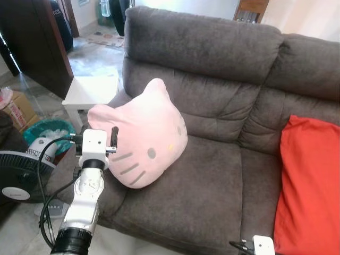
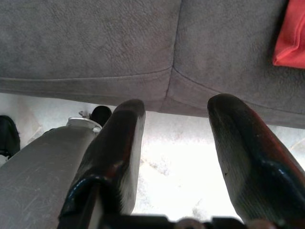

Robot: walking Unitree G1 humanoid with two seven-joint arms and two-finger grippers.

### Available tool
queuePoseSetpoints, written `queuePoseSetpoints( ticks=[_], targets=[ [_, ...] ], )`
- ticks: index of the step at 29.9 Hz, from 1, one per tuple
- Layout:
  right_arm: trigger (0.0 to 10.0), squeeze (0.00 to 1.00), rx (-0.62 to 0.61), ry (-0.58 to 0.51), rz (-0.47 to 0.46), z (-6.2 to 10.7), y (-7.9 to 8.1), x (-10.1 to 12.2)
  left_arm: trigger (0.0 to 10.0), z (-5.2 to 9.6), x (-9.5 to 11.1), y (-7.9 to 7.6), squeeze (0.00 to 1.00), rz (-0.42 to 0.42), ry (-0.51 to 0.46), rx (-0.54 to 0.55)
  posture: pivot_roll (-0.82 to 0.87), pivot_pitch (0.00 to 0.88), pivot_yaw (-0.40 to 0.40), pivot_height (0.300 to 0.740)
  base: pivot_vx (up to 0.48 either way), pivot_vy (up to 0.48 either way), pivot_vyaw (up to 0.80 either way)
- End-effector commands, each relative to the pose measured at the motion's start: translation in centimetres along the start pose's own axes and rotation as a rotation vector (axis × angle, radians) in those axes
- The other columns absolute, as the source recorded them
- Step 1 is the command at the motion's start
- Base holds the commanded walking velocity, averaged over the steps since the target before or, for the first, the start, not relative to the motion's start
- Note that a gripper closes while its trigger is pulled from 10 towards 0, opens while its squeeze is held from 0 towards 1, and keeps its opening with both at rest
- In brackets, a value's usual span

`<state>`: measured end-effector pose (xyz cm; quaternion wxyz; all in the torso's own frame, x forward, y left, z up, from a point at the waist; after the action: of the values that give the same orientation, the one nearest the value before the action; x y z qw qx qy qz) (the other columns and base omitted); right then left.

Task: Move the pillow to the sofa from floor

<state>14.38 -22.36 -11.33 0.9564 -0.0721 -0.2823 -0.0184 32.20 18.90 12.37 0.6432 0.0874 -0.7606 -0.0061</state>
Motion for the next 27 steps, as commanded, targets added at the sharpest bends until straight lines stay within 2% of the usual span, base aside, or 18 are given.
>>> queuePoseSetpoints(
  ticks=[1, 4, 11, 14, 18, 27],
  targets=[
    [10.0, 0.0, 0.0, -0.003, -0.009, 0.0, -0.1, 0.0, 10.0, 0.8, -0.3, -0.5, 0.0, -0.025, 0.016, -0.017, 0.27, 0.049, -0.088, 0.74, 0.0, 0.0, 0.0],
    [10.0, 0.0, 0.004, -0.001, -0.018, 0.1, 0.0, -0.2, 10.0, 2.0, -0.5, -0.6, 0.0, -0.052, 0.018, -0.012, 0.29, 0.026, -0.082, 0.74, 0.0, 0.0, 0.0],
    [10.0, 0.0, 0.004, -0.004, -0.051, 0.1, 0.3, -0.4, 10.0, 3.1, -0.8, -0.1, 0.0, -0.065, 0.037, -0.011, 0.3, 0.0, -0.068, 0.74, 0.0, 0.0, 0.0],
    [10.0, 0.0, 0.005, -0.007, -0.057, 0.1, 0.3, -0.4, 10.0, 3.1, -0.7, 0.2, 0.0, -0.086, 0.037, -0.013, 0.31, 0.0, -0.07, 0.74, 0.0, 0.0, 0.0],
    [10.0, 0.0, 0.004, -0.013, -0.062, 0.1, 0.3, -0.3, 10.0, 2.9, -0.3, 1.3, 0.0, -0.097, 0.031, 0.036, 0.31, 0.008, -0.077, 0.74, 0.0, 0.0, 0.0],
    [10.0, 0.0, -0.003, -0.015, -0.062, 0.1, 0.1, -0.1, 10.0, 2.8, -0.3, 0.7, 0.0, -0.07, 0.038, 0.035, 0.27, 0.013, -0.067, 0.74, 0.0, 0.0, 0.0]
  ],
)
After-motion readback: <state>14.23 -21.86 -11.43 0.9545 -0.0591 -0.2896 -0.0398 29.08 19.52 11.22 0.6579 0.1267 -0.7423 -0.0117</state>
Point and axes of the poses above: a point about 5 cm out from each wrist's last joint towards the gripper, its own z axis pointing back from the gripper into the wrist, its own x axis along the axis of the wrist's last joint, y = z × x, the point moved 2 cm from there along -z, pointing out of the wrist towards the gripper, and after that the axes turned 7 degrees about z, right-handed, at the moved point
